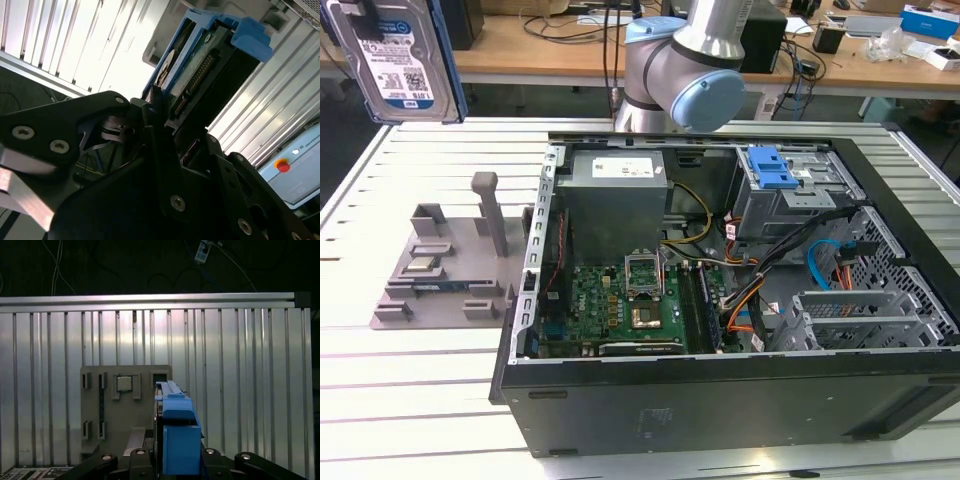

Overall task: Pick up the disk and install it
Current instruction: 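Pick up the disk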

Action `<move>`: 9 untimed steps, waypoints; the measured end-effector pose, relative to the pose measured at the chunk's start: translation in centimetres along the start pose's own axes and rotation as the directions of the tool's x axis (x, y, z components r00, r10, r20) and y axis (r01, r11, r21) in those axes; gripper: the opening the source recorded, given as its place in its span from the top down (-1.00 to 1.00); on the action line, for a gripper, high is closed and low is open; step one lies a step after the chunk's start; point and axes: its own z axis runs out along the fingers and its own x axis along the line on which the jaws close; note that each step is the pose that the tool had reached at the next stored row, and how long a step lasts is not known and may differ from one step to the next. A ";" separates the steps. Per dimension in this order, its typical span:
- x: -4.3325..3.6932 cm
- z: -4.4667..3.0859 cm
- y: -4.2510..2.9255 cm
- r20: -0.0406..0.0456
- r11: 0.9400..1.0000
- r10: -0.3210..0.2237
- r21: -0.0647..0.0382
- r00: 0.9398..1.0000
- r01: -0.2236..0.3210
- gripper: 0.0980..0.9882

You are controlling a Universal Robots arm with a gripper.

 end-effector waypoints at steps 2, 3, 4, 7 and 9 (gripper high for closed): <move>-0.02 -0.43 0.01 0.000 1.000 0.000 0.000 1.000 0.000 0.40; -0.03 -0.65 0.01 0.000 1.000 0.000 0.000 1.000 0.000 0.40; -0.04 -1.04 0.02 0.000 1.000 0.000 0.000 1.000 0.000 0.40; -0.08 -2.01 0.04 0.000 1.000 0.000 0.000 1.000 0.000 0.40; -0.11 -2.87 0.05 0.000 1.000 0.000 0.000 1.000 0.000 0.40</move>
